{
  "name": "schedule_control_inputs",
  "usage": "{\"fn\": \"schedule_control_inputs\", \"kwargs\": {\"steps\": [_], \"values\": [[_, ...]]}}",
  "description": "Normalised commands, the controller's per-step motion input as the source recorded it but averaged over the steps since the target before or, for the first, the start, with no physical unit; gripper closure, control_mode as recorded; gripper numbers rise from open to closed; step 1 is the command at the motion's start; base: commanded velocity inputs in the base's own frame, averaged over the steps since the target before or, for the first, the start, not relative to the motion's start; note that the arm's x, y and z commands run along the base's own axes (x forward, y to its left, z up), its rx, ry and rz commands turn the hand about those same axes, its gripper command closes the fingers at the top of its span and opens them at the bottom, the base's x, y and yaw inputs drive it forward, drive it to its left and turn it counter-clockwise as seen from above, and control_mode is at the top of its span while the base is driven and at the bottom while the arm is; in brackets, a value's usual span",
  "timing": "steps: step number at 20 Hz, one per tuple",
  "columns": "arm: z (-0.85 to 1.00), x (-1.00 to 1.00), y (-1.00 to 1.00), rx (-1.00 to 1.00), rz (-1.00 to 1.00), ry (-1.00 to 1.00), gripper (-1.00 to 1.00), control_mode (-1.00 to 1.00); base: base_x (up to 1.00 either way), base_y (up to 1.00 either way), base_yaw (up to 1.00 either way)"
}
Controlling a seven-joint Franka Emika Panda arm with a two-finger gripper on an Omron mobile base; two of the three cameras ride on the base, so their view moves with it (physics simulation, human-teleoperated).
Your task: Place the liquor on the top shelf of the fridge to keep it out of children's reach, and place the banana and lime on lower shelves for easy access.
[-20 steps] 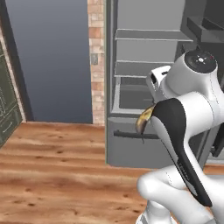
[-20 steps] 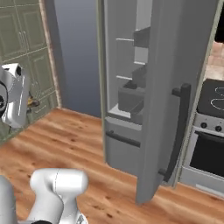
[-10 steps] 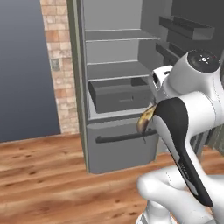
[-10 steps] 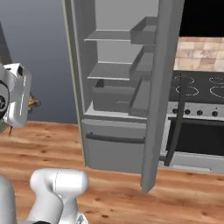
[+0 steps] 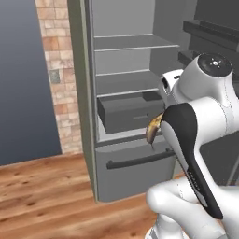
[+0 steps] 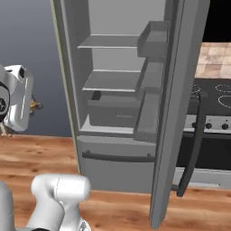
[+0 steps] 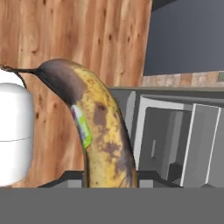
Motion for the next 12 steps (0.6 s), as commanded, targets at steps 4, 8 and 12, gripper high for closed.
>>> {"fn": "schedule_control_inputs", "kwargs": {"steps": [4, 8, 12], "values": [[0.0, 0.0, 0.0, 0.0, 0.0, 0.0, 1.0, 1.0, 0.74, -0.21, 0.0], [0.0, 0.0, 0.0, 0.0, 0.0, 0.0, 1.0, 1.0, 0.64, -0.14, 0.0], [0.0, 0.0, 0.0, 0.0, 0.0, 0.0, 1.0, 1.0, 0.54, -0.3, 0.0]]}}
